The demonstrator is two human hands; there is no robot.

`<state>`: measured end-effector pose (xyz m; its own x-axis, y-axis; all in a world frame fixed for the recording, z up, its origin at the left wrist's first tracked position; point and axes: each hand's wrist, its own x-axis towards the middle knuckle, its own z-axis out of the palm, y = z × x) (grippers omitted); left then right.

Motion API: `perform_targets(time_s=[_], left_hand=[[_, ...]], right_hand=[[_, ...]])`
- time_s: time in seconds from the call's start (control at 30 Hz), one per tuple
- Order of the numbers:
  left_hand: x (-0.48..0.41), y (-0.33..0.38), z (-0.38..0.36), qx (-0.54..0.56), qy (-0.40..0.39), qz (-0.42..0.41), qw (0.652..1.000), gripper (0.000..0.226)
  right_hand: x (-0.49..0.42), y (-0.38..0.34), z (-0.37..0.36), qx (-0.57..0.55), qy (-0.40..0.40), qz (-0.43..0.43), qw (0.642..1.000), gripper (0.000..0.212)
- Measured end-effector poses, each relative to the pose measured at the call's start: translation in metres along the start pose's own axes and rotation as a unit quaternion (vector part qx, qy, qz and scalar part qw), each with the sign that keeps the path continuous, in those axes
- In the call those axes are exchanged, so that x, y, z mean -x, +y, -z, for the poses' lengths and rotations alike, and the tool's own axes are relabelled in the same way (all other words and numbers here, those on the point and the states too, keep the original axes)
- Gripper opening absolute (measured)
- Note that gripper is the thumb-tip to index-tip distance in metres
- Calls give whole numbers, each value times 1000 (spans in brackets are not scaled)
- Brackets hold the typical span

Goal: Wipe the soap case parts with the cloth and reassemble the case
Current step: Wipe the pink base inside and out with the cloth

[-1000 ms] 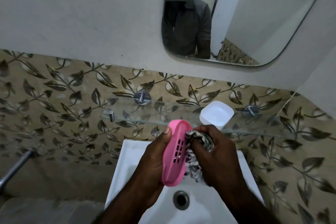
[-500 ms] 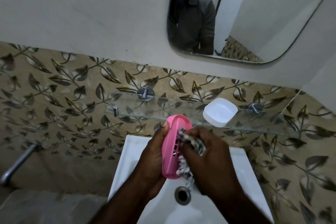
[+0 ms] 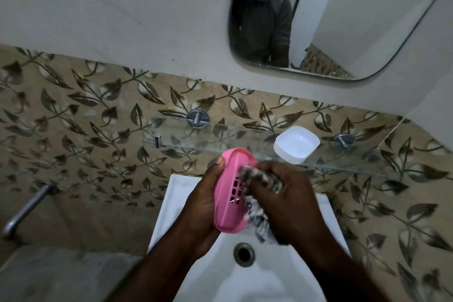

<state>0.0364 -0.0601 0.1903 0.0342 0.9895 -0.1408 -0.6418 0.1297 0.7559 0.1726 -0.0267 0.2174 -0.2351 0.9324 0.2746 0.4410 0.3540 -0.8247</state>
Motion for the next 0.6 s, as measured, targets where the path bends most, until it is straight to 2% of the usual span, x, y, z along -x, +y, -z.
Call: perform_targets(time_s=[0.07,0.1,0.27,0.3,0.47,0.53,0.6], left_hand=[[1,-3,-4,-6,-11,-2,1000,45],[0,-3,-5,-4,-12,-4,1000,45],[-1,-2,0,35,5,3,999,54],[1,-3,2,40,5,4,999,55],[9,-7,-1,7,-11,-8,1000,50],[10,-5,-4,5,9,-18,1000,53],[9,-2,-3,22,42,-28,998,59]], right_hand=[[-13,1,7,18,67,3,998,13],[-14,0,8,29,73,6,997,12],[14,-11,2,43,-58,50,996,18],[15,-12,4,43,-65,54,995,18],[-2,-10,14,102,70,58,991,8],[4,-9,9,147,52,69,985,8],[20,-8,1,132,-9,40,990,6]])
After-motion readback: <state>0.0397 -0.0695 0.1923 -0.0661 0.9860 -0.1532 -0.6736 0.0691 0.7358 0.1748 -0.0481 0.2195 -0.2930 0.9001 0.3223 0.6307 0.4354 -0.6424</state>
